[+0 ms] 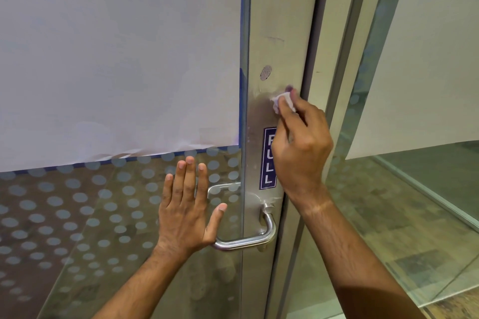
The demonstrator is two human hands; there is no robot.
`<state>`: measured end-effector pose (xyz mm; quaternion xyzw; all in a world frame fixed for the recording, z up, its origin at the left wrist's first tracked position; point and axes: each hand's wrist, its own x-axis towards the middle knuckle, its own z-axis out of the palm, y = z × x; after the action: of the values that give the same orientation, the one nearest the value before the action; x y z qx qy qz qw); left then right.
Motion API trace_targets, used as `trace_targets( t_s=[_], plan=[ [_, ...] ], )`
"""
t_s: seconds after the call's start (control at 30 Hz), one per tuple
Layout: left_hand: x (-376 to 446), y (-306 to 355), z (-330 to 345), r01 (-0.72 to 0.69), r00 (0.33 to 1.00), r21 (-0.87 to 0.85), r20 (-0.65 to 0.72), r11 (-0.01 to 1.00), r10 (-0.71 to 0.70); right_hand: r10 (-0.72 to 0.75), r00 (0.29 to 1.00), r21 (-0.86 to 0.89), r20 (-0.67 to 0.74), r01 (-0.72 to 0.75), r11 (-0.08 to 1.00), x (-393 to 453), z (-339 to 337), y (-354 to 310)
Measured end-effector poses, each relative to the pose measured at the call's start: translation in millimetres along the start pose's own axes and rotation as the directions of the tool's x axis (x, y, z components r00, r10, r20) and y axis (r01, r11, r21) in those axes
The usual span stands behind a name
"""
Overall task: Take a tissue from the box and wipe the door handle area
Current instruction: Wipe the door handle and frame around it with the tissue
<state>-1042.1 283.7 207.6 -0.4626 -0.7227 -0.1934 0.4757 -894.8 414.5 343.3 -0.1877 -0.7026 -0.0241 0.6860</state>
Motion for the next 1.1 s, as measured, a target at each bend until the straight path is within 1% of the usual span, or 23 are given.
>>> trace_targets(
  t_s=[0.1, 0.2, 0.23, 0.33, 0.37, 0.4, 0.47, 0.53, 0.57, 0.7, 0.83, 0.9, 1.03, 1.1],
  plan=[
    [0.2, 0.3, 0.2, -0.002, 1.000, 0.000, -0.003, 1.000, 0.002, -0.050, 0.997, -0.059, 0.060, 0.054, 0.997, -7.6, 3.4, 1.5],
    [-0.2, -0.1, 0.1, -0.004, 1.000, -0.003, -0.012, 1.000, 0.004, -0.110, 0.987, -0.056, 0.119, 0.117, 0.992, -18.8, -2.9, 4.9],
    [-0.1, -0.2, 0.0, -0.002, 1.000, -0.003, -0.013, 1.000, 0.002, -0.099, 0.988, -0.043, 0.116, 0.105, 0.994, -17.2, -3.9, 5.4],
    [0.7, 0.7, -0.4, -0.002, 1.000, -0.008, -0.014, 1.000, 0.002, -0.022, 0.999, -0.022, 0.047, 0.023, 0.999, 0.0, -0.3, 1.1],
    [0.7, 1.0, -0.4, -0.002, 1.000, -0.008, -0.017, 1.000, 0.002, -0.022, 0.999, -0.024, 0.032, 0.023, 0.999, 3.8, 2.0, -2.5],
    [0.9, 0.9, -0.3, -0.002, 1.000, -0.005, -0.019, 1.000, 0.002, -0.045, 0.998, -0.028, 0.033, 0.046, 0.999, 4.1, 4.1, -6.2],
    [0.5, 0.7, -0.4, -0.006, 1.000, -0.004, -0.023, 1.000, 0.006, -0.107, 0.991, -0.038, 0.086, 0.110, 0.993, -4.4, 3.5, -9.7],
    [0.2, 0.8, -0.7, -0.008, 1.000, -0.001, -0.026, 1.000, 0.008, -0.139, 0.982, -0.021, 0.128, 0.143, 0.990, -11.8, -3.0, -7.3],
    [0.5, 0.8, -0.9, -0.007, 1.000, 0.000, -0.024, 1.000, 0.007, -0.132, 0.984, -0.003, 0.117, 0.133, 0.991, -10.8, -6.1, -5.0],
    [1.0, 1.1, -1.4, -0.005, 1.000, 0.001, -0.021, 1.000, 0.005, -0.045, 0.999, 0.052, -0.017, 0.046, 0.998, 12.4, -7.5, -0.3],
    [1.1, 0.8, -1.3, -0.005, 1.000, -0.003, -0.024, 1.000, 0.005, -0.024, 0.999, 0.017, -0.040, 0.025, 1.000, 21.7, 5.0, -2.6],
    [1.0, 1.1, -1.0, -0.004, 1.000, -0.005, -0.023, 1.000, 0.004, -0.045, 0.999, -0.012, -0.015, 0.045, 0.999, 13.8, 7.6, -3.2],
    [0.5, 1.3, -0.1, -0.004, 0.999, -0.002, -0.032, 1.000, 0.004, -0.104, 0.990, -0.045, 0.098, 0.109, 0.993, -10.9, -0.2, 0.0],
    [0.9, 1.1, 0.2, -0.002, 0.999, -0.001, -0.032, 1.000, 0.002, -0.079, 0.993, -0.028, 0.092, 0.082, 0.996, -6.7, 0.0, -0.1]
  ],
)
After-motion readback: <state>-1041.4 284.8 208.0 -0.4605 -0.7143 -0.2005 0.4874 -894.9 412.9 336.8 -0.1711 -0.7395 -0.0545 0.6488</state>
